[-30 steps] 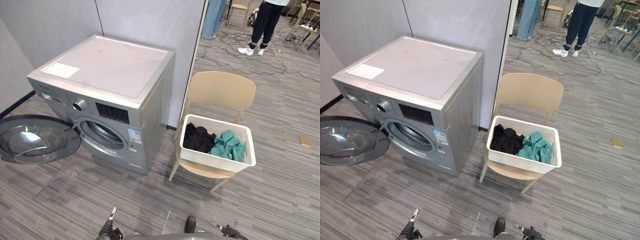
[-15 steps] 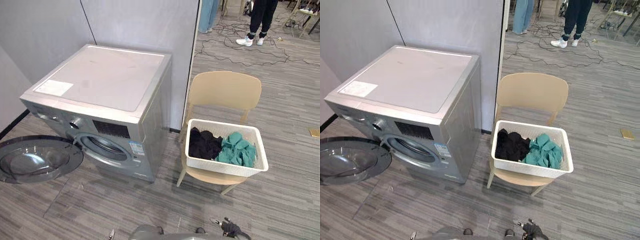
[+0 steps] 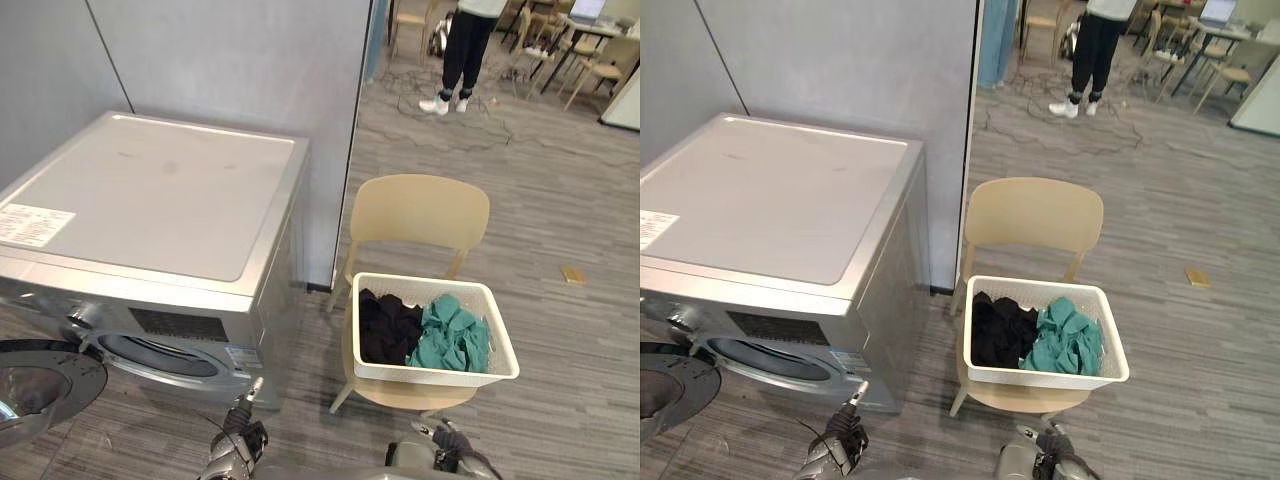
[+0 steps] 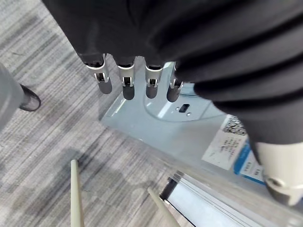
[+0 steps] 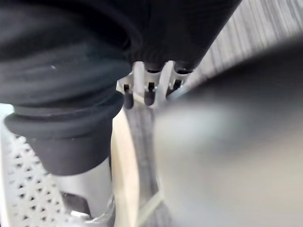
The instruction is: Pick up the laundry basket with both hands and put the clothes into the washing machine.
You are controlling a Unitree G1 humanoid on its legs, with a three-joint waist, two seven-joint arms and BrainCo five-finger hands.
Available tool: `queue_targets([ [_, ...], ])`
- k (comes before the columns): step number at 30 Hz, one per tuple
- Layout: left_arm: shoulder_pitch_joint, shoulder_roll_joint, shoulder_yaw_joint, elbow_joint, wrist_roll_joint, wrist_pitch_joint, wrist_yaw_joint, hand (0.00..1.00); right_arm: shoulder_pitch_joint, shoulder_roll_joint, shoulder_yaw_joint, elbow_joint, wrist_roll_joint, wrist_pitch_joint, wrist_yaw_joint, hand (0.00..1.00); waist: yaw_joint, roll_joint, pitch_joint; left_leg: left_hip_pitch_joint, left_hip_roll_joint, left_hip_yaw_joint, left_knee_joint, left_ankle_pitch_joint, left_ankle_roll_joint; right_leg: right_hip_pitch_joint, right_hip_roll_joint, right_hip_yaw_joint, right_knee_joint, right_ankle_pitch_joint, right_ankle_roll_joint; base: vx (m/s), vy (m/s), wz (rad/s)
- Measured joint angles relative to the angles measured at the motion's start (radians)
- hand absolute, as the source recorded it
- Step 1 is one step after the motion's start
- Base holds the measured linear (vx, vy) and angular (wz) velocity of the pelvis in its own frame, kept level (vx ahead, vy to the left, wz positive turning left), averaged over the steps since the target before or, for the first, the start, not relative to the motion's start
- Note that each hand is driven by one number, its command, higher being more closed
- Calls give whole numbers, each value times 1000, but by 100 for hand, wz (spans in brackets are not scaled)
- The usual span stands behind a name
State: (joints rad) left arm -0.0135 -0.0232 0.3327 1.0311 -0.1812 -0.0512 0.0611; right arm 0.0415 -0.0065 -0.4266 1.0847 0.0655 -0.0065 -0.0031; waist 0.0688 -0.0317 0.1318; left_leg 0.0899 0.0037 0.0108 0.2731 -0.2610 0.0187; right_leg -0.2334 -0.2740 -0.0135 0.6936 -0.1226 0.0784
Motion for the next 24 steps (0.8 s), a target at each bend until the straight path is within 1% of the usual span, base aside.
queue_targets([
  [1, 4, 0, 15, 0, 3, -1, 4, 0, 1, 2, -52, 11, 4, 11, 0, 0, -2, 9, -2, 11, 15, -33, 1, -5, -11, 42, 31, 54, -135, 5, 9, 289, -162, 15],
  [2, 13, 0, 27, 0, 8, -2, 5, 0, 6, 6, -92, 24, 4, 14, 1, 0, -4, 7, -4, 31, 29, -50, 6, -17, -34, 94, 30, 35, -273, 28, 66, 249, -196, 19],
  [3, 17, 0, 36, 1, 8, -3, 5, 0, 8, 10, -103, 31, 4, 15, 2, 0, -3, 4, -6, 41, 36, -57, 7, -24, -45, 117, 31, 13, -333, 36, 85, 206, -200, 21],
  [4, 30, 0, 58, 2, 7, -4, 4, 0, 14, 20, -118, 31, 4, 16, 1, 0, -1, -4, -12, 54, 44, -66, 7, -35, -65, 146, 34, -23, -415, 65, 79, 198, -259, 24],
  [5, 41, 8, 85, 14, 8, -4, 3, 0, 23, 31, -143, 35, 4, 15, 5, 0, -3, -17, -27, 56, 48, -86, 6, -50, -90, 179, 38, -73, -473, 111, 84, 300, -365, 36],
  [6, 38, 10, 109, 57, 8, -3, 1, 0, 24, 24, -186, 49, 3, 15, 6, 0, -6, 3, -54, 58, 71, -120, 16, -54, -100, 221, 58, -108, -512, 101, 96, 316, -341, 45],
  [7, 39, 8, 120, 73, 8, -3, -2, 0, 27, 18, -201, 57, 3, 14, 6, 0, -12, 15, -61, 54, 79, -132, 38, -46, -113, 239, 64, -128, -529, 102, 94, 323, -279, 52],
  [8, 48, 13, 132, 91, 8, -3, -11, 0, 26, 6, -203, 70, 3, 15, 6, 0, -20, 1, -56, -4, 66, -163, 138, -35, -144, 281, 46, -145, -556, 101, 91, 218, -190, 48],
  [9, 73, 23, 133, 104, 8, -3, -18, 0, 28, -8, -202, 80, 3, 16, 6, 0, -23, 0, -64, -12, 51, -167, 69, -50, -129, 317, 30, -153, -585, 102, 89, 174, -179, 43],
  [10, 86, 23, 133, 109, 8, -3, -17, 0, 35, -18, -201, 83, 4, 15, 6, 0, -29, 10, -70, -10, 54, -172, -4, -37, -137, 328, 33, -160, -594, 102, 89, 123, -113, 21],
  [11, 105, 17, 148, 115, 0, -2, -16, 0, 33, -42, -197, 101, 4, 14, 6, 0, -26, 38, -76, -19, 78, -169, -92, 42, -120, 336, 60, -173, -609, 101, 90, 86, -52, -11],
  [12, 112, 24, 151, 117, 4, -2, -16, 0, 33, -48, -191, 112, 4, 14, 6, 0, -14, 35, -85, -4, 79, -154, -101, 47, -123, 338, 60, -166, -622, 101, 91, 135, -43, -33],
  [13, 136, 38, 149, 127, 8, 1, -16, 0, 34, -43, -157, 115, 5, 13, 7, 0, -20, 23, -103, -7, 81, -144, -119, 48, -124, 335, 62, -166, -637, 102, 89, 143, -29, -33],
  [14, 147, 54, 146, 142, 8, 3, -16, 0, 31, -34, -141, 119, 6, 14, 8, 0, -30, 16, -108, -5, 77, -144, -123, 48, -124, 335, 62, -166, -645, 102, 89, 175, -3, -17],
  [16, 147, 81, 127, 156, 8, 4, -16, 0, 35, -29, -123, 142, 16, 13, 7, 0, -33, -13, -112, -7, 75, -143, -123, 48, -124, 333, 63, -166, -656, 103, 89, 96, 16, -3],
  [17, 148, 87, 122, 156, 9, 4, -16, 0, 36, -29, -120, 150, 17, 14, 7, 0, -33, -18, -114, -8, 74, -143, -123, 48, -124, 334, 63, -167, -660, 103, 88, 46, 5, -3],
  [19, 150, 99, 95, 156, 19, 4, -16, 0, 45, -28, -99, 152, 24, 13, 6, 0, -35, -22, -117, -7, 73, -142, -124, 48, -124, 335, 62, -167, -664, 103, 88, 34, 3, -5],
  [21, 148, 110, 60, 156, 37, 2, -16, 0, 44, -29, -70, 150, 25, 12, 6, 0, -54, -23, -120, -3, 73, -139, -124, 48, -124, 335, 63, -167, -665, 111, 78, 5, 6, -5],
  [24, 139, 117, 12, 155, 45, -3, -14, 0, 52, -29, -43, 149, 47, 11, 7, 0, -56, -18, -118, 14, 70, -114, -124, 48, -124, 336, 60, -150, -664, 118, 77, -43, 14, -22],
])
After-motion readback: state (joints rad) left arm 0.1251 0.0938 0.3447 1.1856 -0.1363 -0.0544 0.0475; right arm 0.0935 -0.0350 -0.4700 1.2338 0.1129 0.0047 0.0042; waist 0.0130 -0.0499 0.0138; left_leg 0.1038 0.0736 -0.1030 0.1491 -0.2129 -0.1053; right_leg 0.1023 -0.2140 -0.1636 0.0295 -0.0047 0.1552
